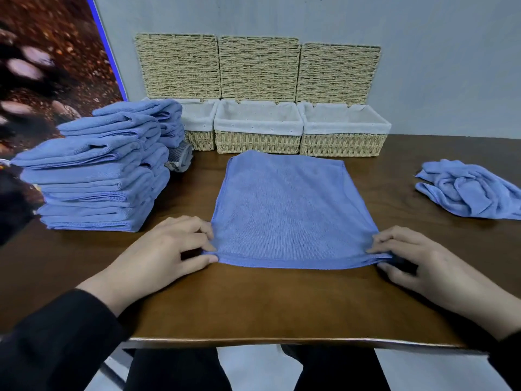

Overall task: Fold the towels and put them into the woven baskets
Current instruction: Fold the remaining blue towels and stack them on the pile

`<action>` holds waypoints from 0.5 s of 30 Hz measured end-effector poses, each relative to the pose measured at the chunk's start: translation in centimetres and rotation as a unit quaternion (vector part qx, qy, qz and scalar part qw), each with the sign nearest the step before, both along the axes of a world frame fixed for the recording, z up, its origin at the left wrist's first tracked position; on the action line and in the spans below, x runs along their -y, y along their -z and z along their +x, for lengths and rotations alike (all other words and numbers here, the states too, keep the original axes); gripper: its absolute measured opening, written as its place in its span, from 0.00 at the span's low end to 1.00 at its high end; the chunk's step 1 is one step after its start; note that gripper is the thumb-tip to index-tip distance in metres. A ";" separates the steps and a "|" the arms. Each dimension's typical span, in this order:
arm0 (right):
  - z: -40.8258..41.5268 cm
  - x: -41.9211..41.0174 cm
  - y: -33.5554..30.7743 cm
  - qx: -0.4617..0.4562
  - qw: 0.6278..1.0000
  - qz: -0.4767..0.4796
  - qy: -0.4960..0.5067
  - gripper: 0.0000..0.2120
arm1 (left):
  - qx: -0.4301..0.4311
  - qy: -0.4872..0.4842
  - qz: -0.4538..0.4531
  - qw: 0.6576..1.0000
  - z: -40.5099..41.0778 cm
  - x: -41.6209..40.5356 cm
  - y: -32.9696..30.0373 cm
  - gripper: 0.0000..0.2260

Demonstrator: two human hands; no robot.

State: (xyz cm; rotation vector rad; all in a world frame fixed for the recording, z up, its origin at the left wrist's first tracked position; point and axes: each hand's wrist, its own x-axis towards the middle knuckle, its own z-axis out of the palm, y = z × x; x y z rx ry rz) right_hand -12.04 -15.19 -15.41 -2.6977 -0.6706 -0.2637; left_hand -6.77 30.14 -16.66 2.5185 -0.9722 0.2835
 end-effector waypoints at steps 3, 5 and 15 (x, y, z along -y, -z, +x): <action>0.3 -1.6 -0.2 0.037 0.999 -0.009 0.001 0.10 | 0.059 -0.025 0.021 0.998 -0.6 1.1 -0.8 0.18; 0.1 -3.7 -1.1 0.029 0.998 0.051 0.016 0.06 | 0.063 -0.020 -0.006 0.998 -1.7 3.3 -2.1 0.20; 0.4 -10.9 -3.1 -0.031 0.988 0.147 -0.029 0.08 | -0.043 -0.059 -0.257 0.964 -3.3 10.6 -3.5 0.09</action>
